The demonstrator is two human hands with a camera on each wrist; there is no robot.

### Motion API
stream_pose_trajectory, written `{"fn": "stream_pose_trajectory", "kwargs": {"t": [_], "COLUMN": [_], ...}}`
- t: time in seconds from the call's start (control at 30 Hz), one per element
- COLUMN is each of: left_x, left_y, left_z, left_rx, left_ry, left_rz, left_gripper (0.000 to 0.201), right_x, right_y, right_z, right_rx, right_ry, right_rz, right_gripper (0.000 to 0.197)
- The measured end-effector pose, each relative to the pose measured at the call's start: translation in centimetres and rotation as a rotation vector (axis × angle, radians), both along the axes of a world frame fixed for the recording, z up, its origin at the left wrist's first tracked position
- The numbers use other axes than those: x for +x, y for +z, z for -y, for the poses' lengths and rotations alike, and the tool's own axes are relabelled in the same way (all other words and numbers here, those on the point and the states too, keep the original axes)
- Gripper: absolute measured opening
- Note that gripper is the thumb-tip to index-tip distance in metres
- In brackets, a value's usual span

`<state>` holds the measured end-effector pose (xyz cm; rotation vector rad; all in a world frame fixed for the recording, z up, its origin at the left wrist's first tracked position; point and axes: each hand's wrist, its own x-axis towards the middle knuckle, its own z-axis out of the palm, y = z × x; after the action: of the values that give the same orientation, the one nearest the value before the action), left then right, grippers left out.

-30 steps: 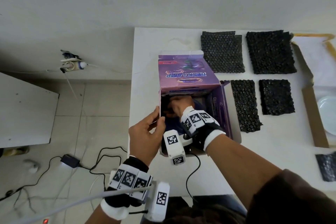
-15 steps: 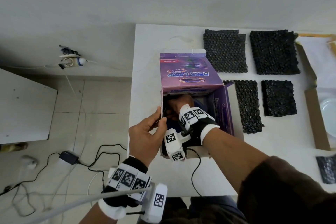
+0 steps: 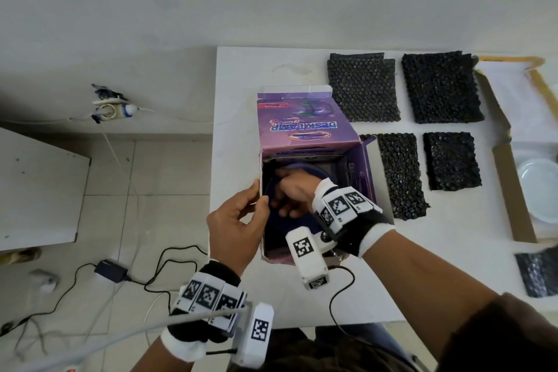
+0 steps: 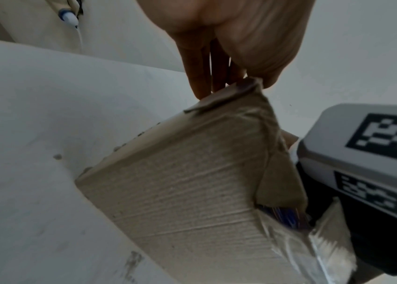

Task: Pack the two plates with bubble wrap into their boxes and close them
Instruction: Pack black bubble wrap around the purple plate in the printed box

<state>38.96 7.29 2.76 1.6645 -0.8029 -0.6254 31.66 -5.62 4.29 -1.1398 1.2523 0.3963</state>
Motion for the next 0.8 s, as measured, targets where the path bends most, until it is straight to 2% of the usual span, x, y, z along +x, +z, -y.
{"fn": "stream_pose_trajectory", "kwargs": {"t": [0.07, 0.23, 0.33, 0.43, 0.6, 0.7, 0.8], "left_x": [0.0, -0.1, 0.1, 0.6, 0.6, -0.4, -2.7], "left_y": [0.0, 0.0, 0.1, 0.1, 1.6, 3.3, 5.1], "left_z": [0.0, 0.3, 0.3, 0.1, -0.1, 0.2, 0.1], "left_rx": [-0.017, -0.041, -0.038, 0.012, 0.143, 0.203, 0.195], "left_ry": [-0.002, 0.003, -0.012, -0.045, -0.081, -0.101, -0.098], "left_rz": [0.007, 0.003, 0.027, 0.081, 0.237, 0.406, 0.467], "left_gripper": [0.040, 0.032, 0.031, 0.034, 0.040, 0.039, 0.036], "right_x": [0.4, 1.7, 1.9, 1.0, -1.7, -4.1, -7.2], "right_y": [0.1, 0.0, 0.4, 1.2, 4.3, 6.5, 8.5], "right_z": [0.1, 0.1, -0.1, -0.5, -1.1, -1.6, -2.5], "right_rx": [0.001, 0.017, 0.007, 0.023, -0.018, -0.067, -0.153], "right_ry": [0.065, 0.243, 0.256, 0.137, -0.204, -0.295, -0.349], "right_rz": [-0.038, -0.113, -0.087, -0.018, 0.197, 0.332, 0.446], "right_gripper": [0.014, 0.029, 0.022, 0.011, 0.014, 0.006, 0.005]}}
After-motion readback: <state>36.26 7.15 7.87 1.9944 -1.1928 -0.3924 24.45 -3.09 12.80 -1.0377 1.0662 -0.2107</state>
